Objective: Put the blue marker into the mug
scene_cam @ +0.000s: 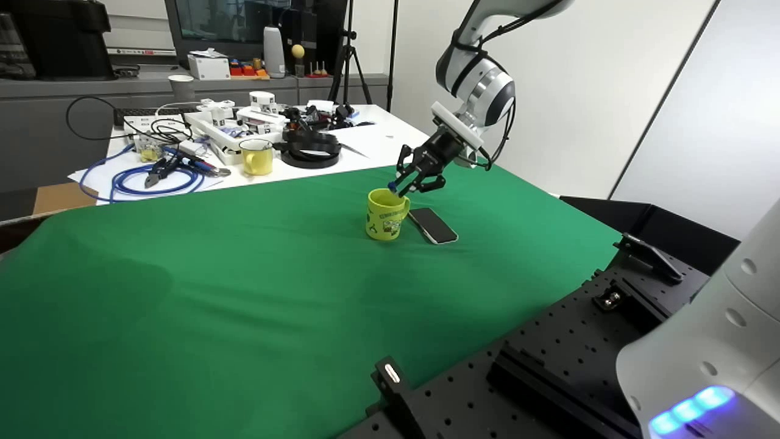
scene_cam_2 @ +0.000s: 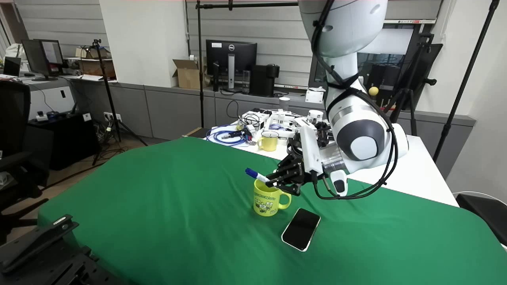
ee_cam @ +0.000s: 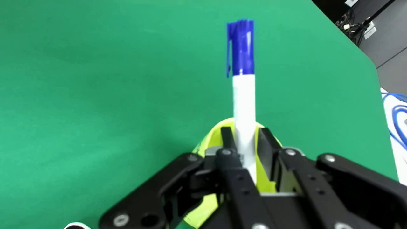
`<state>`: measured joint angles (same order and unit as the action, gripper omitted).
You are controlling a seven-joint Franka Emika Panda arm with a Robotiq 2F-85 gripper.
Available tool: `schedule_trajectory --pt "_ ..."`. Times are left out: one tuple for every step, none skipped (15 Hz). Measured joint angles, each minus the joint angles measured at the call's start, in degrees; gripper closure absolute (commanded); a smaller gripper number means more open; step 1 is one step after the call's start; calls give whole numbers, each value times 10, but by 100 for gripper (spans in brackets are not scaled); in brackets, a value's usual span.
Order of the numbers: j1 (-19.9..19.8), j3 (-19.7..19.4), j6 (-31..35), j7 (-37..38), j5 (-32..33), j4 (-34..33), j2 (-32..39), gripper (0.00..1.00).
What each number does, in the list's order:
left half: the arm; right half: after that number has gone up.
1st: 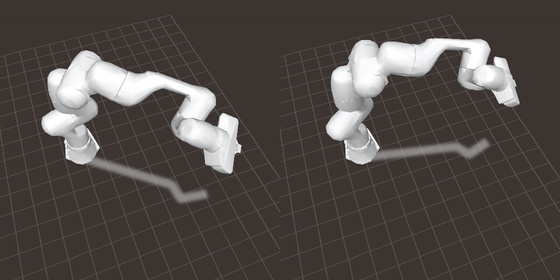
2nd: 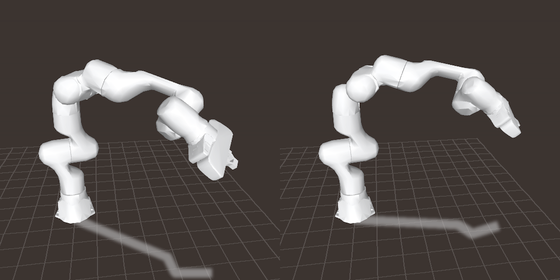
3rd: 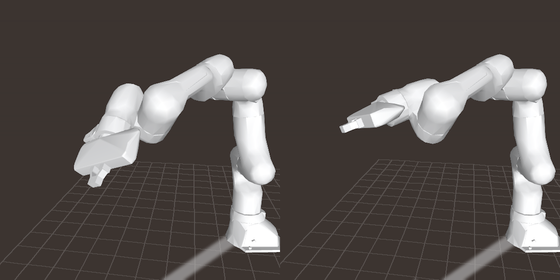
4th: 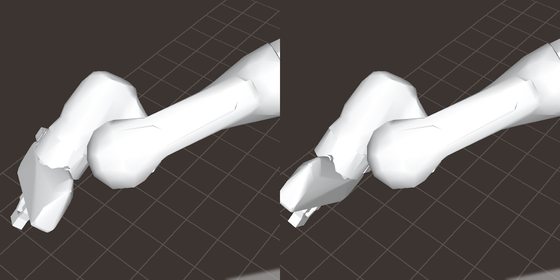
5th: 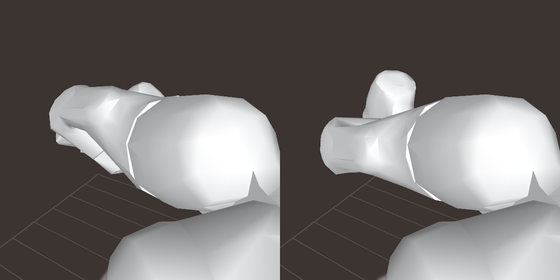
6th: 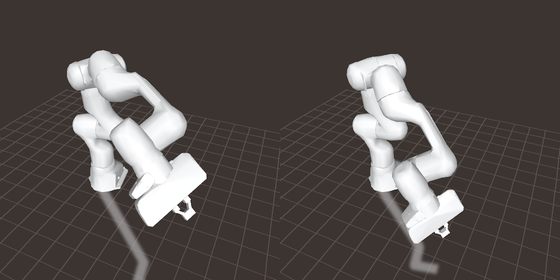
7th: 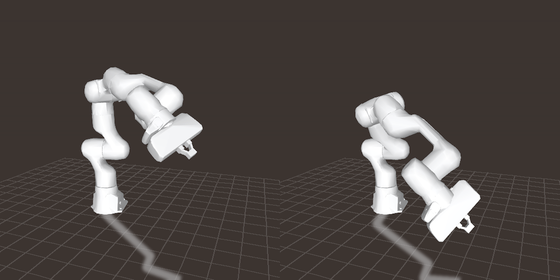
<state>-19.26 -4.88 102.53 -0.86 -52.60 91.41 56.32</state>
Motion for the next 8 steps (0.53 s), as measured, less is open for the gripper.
schedule_trajectory --pt "0 0 0 0 -2 -2 2 38" --pt "0 0 0 0 -3 -4 4 30" --pt "0 0 0 1 -4 -6 6 24" --pt "0 0 0 1 -4 -8 6 18" --pt "0 0 0 1 -4 -10 6 10" --pt "0 0 0 2 -4 -13 6 4" --pt "0 0 -1 4 -4 -18 6 1" --pt "0 0 -2 6 -6 -22 5 0"
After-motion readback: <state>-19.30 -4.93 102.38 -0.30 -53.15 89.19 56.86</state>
